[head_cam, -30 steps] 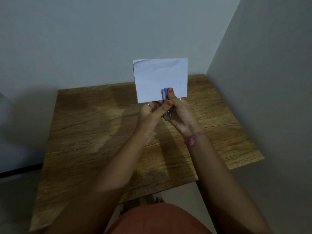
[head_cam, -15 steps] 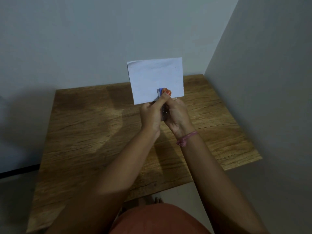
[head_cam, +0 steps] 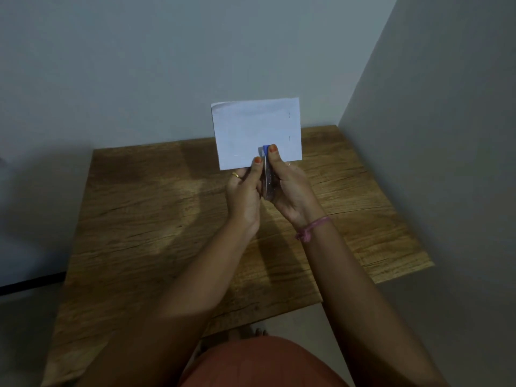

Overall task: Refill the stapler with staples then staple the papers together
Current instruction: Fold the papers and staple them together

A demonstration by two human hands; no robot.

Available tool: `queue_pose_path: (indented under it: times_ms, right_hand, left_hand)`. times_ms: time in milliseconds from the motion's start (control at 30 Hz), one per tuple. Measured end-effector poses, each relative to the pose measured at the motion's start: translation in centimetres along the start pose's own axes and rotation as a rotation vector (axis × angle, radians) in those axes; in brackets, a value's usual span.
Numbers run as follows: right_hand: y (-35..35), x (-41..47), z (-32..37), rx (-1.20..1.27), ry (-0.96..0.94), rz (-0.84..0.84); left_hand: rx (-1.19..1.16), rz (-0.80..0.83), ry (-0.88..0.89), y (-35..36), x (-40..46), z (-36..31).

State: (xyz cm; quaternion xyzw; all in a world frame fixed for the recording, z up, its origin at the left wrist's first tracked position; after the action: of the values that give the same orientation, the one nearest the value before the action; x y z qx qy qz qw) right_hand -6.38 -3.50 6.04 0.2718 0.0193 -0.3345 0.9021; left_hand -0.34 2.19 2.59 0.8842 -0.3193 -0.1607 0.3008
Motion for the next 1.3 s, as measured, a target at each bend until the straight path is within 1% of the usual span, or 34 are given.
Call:
queue_pose_path:
  times_ms: [100,167,233,333,367,400,500,533,567,667,733,833,867,900,967,1000,1067,1133,1200,1300]
  right_hand:
    - [-0.3,0.1,-0.3,-0.066,0.056,0.030]
    - [-1.1,0.1,-0.6,-0.114,0.082,0.054]
    - [-2.3,0.1,-0.9,-0.154,0.092,0.068]
    - [-4.8,0.8,-1.8,-0.208,0.069,0.006]
    - [-5.7,1.3,-2.2,-0.276,0.059,-0.037]
    - [-6.6,1.9,-2.6,-0.394,0.041,-0.086]
    - [-9.1,3.9,-3.7,-0.985,-0.036,-0.243]
    - [-9.7,4.5,-4.1,-1.139,-0.032,-0.296]
    - [-10.2,4.9,-4.6,-1.235,-0.012,-0.336]
    - [-10.9,5.4,-5.7,-1.448,0.036,-0.425]
    - [-10.9,5.5,-5.8,-1.538,0.067,-0.450]
    - [-10.8,6.1,-5.1,-1.584,0.166,-0.384]
    - [-10.7,6.3,-4.5,-1.580,0.178,-0.356]
    - [-10.5,6.3,-3.5,-1.516,0.148,-0.354]
    - [-9.6,5.7,-0.9,-1.224,0.005,-0.365]
    - [-8.8,5.3,0.4,-1.069,-0.064,-0.325]
    - [-6.8,4.4,2.5,-0.758,-0.089,-0.145]
    - [-4.6,3.6,3.9,-0.518,-0.012,0.059]
    - [-3.1,3.1,4.7,-0.481,0.039,0.171]
    - [-1.9,2.5,5.0,-0.577,0.020,0.263]
  left_hand:
    - [-0.001,-0.071,-0.011,-0.3,0.1,-0.1]
    - [-0.009,-0.086,-0.024,-0.5,0.4,-0.4]
    - [-0.068,-0.090,-0.032,-0.9,0.9,-0.7]
    - [-0.068,-0.088,-0.048,-1.5,1.7,-1.3]
    - [-0.054,-0.082,-0.053,-1.7,1.9,-1.4]
    - [-0.035,-0.078,-0.057,-2.0,2.0,-1.6]
    - [0.019,-0.052,-0.059,-2.6,2.3,-1.9]
    - [0.030,-0.038,-0.056,-2.8,2.4,-2.0]
    - [0.038,-0.025,-0.054,-2.9,2.4,-2.1]
    - [0.090,0.004,-0.055,-3.5,2.6,-2.5]
    - [0.116,0.026,-0.060,-3.9,2.6,-2.8]
    - [0.167,0.081,-0.055,-4.2,2.6,-3.5]
    - [0.197,0.100,-0.051,-4.2,2.6,-3.9]
    - [0.228,0.121,-0.047,-4.3,2.6,-4.3]
    - [0.298,0.166,-0.041,-4.4,2.7,-5.2]
    - [0.336,0.186,-0.045,-4.5,2.8,-5.7]
    - [0.403,0.235,-0.060,-4.6,3.0,-6.5]
    - [0.446,0.286,-0.067,-4.6,3.1,-7.2]
    - [0.478,0.295,-0.072,-4.6,3.3,-7.6]
    - [0.514,0.313,-0.089,-4.5,3.7,-8.2]
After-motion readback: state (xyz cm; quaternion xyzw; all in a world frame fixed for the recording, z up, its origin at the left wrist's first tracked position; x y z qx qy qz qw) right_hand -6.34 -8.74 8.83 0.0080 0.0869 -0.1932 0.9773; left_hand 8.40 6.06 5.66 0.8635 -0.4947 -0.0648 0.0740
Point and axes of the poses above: each hand's wrist, its own x-axis towards the middle knuckle, its own y-axis out of the palm, z = x × y, the point moved 4 cm from there along x, towards the middle knuckle, and after that the axes turned 5 degrees about z, right-handed, at the moved point
